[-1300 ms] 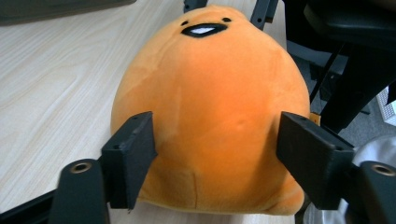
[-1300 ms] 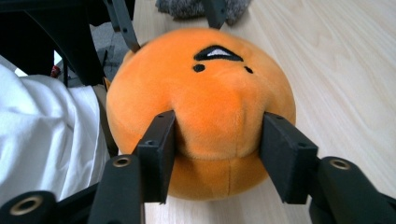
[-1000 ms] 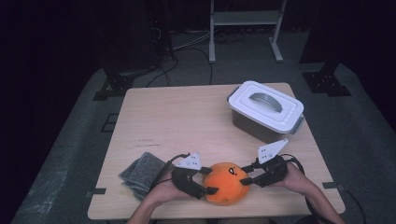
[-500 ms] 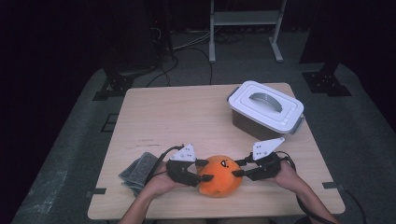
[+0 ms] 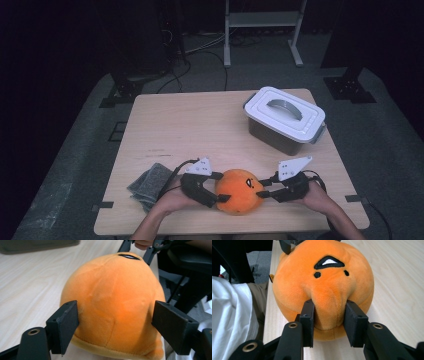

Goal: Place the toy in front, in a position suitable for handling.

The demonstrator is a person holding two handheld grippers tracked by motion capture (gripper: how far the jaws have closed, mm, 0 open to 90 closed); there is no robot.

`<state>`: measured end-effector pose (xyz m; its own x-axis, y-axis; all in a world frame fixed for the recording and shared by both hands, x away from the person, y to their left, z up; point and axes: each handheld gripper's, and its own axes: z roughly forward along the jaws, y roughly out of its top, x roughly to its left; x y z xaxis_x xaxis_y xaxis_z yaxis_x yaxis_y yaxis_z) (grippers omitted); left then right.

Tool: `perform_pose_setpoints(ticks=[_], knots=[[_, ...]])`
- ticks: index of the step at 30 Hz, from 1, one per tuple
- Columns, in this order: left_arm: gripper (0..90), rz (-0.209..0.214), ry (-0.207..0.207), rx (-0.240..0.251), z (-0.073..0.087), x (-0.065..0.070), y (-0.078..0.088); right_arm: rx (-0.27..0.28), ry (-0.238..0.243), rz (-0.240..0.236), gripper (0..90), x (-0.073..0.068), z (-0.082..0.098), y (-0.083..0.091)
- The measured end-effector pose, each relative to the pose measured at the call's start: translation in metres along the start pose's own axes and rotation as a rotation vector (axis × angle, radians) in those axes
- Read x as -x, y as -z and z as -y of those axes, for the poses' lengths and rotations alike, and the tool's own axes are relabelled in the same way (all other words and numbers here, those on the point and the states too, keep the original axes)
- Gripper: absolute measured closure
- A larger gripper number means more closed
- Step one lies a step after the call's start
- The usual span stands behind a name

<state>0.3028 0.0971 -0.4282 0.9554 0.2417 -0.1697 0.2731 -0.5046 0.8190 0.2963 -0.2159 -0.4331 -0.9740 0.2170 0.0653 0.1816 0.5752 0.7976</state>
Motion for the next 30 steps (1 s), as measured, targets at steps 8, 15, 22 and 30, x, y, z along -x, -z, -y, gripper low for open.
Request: perform_pose_setpoints(ticks=[8, 15, 22, 30], knots=[[21.1, -0.029, -0.021, 0.003, -0.003, -0.001, -0.009, -0.001, -0.022, -0.010, 60.9, -0.002, 0.007, -0.005], [19.8, -0.042, -0.031, 0.011, -0.002, 0.001, -0.006, 0.026, -0.056, -0.005, 52.4, 0.001, 0.007, -0.002], [24.3, -0.041, -0.062, 0.007, 0.000, 0.003, -0.005, 0.016, -0.093, -0.006, 48.0, 0.002, 0.005, -0.003], [23.3, -0.053, -0.047, -0.004, 0.006, -0.003, 0.005, 0.039, -0.051, -0.003, 52.8, -0.002, -0.001, -0.018]])
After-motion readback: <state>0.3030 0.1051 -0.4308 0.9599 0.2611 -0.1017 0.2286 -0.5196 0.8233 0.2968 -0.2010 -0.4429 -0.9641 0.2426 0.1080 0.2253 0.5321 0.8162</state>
